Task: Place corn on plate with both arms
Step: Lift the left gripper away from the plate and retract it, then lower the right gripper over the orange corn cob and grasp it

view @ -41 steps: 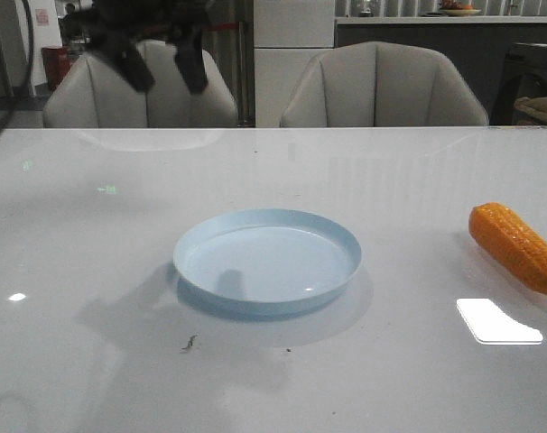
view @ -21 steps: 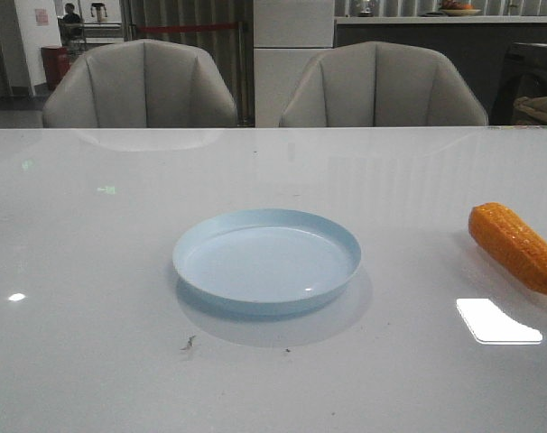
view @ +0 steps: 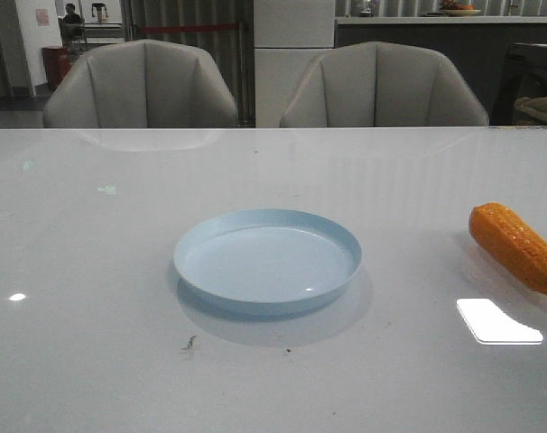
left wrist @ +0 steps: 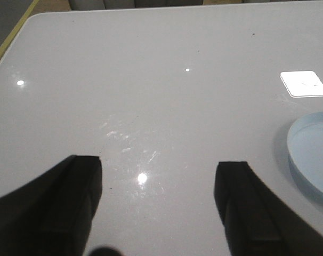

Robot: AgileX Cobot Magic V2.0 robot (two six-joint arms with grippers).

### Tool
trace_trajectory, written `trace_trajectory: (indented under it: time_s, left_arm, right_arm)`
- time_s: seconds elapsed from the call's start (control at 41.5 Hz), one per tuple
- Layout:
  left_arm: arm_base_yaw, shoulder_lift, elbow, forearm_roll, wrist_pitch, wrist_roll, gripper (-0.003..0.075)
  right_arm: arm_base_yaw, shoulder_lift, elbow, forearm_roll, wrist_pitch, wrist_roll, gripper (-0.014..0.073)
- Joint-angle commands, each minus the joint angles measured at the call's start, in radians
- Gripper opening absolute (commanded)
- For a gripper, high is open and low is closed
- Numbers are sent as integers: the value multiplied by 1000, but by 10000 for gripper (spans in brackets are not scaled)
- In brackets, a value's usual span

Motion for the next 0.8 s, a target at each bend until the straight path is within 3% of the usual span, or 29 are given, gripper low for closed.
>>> trace_trajectory:
  time_s: [0.0,0.482,0.772]
  left_arm:
    - [2,-44,-9,-19,-90,-9,505]
    - [2,-35,-9,-19,-101,-9,505]
    - [2,-35,-9,-19,-102,-9,505]
  right_arm:
    - [-5,18,-59,10,-43,-8,551]
    - [-4,507,-539,9,187,-29,551]
    - [-4,747,-696,20,235,-29,551]
